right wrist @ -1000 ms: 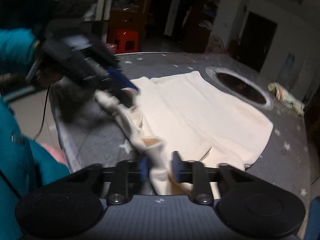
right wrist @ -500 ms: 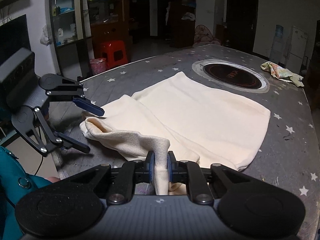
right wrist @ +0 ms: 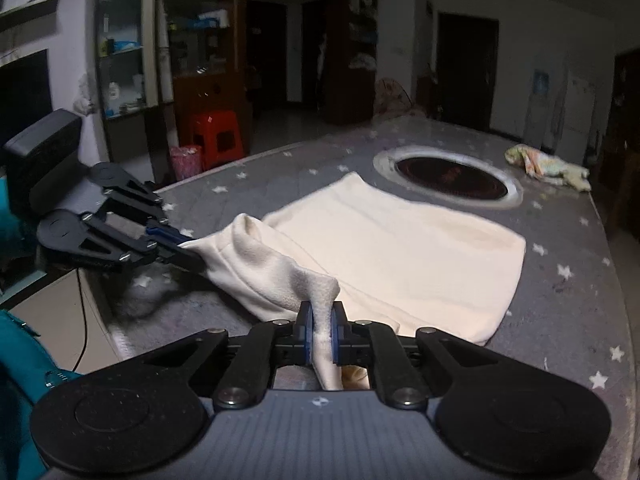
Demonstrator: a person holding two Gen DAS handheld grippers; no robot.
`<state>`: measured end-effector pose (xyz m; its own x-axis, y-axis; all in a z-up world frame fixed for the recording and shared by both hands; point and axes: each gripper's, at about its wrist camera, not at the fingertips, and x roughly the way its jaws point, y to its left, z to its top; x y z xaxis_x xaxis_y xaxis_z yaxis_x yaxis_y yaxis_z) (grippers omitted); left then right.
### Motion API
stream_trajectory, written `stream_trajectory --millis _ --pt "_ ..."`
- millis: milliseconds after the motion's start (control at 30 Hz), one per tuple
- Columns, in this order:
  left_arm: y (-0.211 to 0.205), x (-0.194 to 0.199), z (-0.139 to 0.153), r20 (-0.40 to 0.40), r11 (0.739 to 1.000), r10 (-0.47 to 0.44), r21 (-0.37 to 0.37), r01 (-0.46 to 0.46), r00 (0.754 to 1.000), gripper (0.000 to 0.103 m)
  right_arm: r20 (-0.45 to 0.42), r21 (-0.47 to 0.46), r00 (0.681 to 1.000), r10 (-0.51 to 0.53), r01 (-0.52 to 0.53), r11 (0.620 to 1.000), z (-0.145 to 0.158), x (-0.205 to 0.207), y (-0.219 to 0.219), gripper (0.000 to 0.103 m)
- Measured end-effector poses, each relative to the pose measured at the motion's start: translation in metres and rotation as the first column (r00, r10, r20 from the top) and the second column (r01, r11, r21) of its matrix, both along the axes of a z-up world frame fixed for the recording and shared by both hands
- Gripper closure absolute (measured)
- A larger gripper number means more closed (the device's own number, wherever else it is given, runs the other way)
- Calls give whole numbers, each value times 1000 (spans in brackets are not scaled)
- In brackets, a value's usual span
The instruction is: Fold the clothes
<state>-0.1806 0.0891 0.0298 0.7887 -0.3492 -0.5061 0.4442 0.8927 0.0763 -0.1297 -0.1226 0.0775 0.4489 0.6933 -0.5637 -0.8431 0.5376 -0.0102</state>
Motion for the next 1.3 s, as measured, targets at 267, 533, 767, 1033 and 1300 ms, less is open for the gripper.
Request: stream_trajectory --millis 267,533,767,1033,1300 --pt "0 -38 26 -2 998 -21 -67 21 1000 97 26 1 997 66 -66 998 29 -38 -14 95" --pt "4 -13 44 31 998 26 -56 -25 999 97 67 -19 995 79 -78 997 54 -15 -2 96" --pt "12 50 56 30 999 44 -4 -44 999 97 93 -50 994 54 -49 998 59 44 17 96" --pt "26 147 29 -33 989 144 37 -143 989 97 69 -108 998 9 -1 994 32 133 51 96" --pt "32 199 -5 -67 965 251 96 -244 966 90 -20 -132 993 -113 109 985 -29 191 78 94"
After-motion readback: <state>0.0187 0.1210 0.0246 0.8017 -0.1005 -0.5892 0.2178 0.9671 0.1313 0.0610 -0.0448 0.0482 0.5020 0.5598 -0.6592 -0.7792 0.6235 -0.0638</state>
